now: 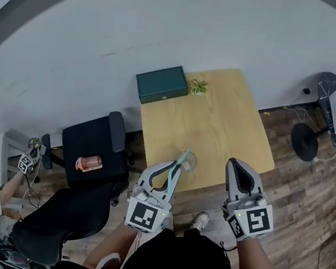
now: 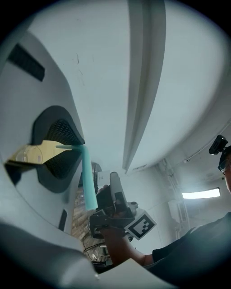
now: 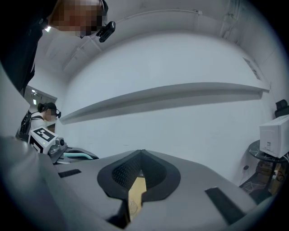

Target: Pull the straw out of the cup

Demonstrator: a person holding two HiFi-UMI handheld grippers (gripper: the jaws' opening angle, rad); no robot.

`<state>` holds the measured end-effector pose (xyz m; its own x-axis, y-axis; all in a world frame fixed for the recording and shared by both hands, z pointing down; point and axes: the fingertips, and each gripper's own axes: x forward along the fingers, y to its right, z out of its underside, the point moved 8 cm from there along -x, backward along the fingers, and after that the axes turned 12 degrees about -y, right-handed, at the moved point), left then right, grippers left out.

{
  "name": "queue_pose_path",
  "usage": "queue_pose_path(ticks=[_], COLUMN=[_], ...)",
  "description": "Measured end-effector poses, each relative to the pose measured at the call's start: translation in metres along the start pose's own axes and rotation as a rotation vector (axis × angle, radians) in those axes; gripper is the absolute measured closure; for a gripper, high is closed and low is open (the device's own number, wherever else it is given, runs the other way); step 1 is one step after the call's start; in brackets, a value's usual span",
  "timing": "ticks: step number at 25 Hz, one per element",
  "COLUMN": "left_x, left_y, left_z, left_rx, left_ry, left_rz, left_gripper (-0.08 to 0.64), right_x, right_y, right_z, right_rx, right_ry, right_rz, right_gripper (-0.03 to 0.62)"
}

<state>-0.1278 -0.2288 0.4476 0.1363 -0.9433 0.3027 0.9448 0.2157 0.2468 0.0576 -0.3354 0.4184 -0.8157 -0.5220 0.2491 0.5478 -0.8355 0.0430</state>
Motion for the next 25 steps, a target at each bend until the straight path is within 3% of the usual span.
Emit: queue_pose_path(ticks=[8, 12, 19, 25], left_x=[-0.017, -0.028, -0.031, -0.035], left_y=[-0.012, -0.01, -0.014, -0.013], left_z=[-0.014, -0.025, -0.013, -0.015], left_rx=[-0.056, -0.131, -0.115, -0.144], left_ry=[0.08, 0.109, 0.09, 0.101], left_rz=[-0.034, -0.057, -0.035, -0.042], left_gripper=[0.509, 0.509, 0.509, 0.509], right_x=[-0.006, -0.01, -0.007, -0.01], right_y=[-0.013, -0.024, -0.032, -0.038], right_z=[-0.018, -0.027, -0.03, -0.032], right_rx=[-0.065, -0.105, -0.134, -0.162], right_ry=[0.037, 0.066, 0.03, 0.07], right_rz=[-0.001, -0.018, 0.005, -0.013], right_gripper=[0.572, 0.574, 0.574, 0.574])
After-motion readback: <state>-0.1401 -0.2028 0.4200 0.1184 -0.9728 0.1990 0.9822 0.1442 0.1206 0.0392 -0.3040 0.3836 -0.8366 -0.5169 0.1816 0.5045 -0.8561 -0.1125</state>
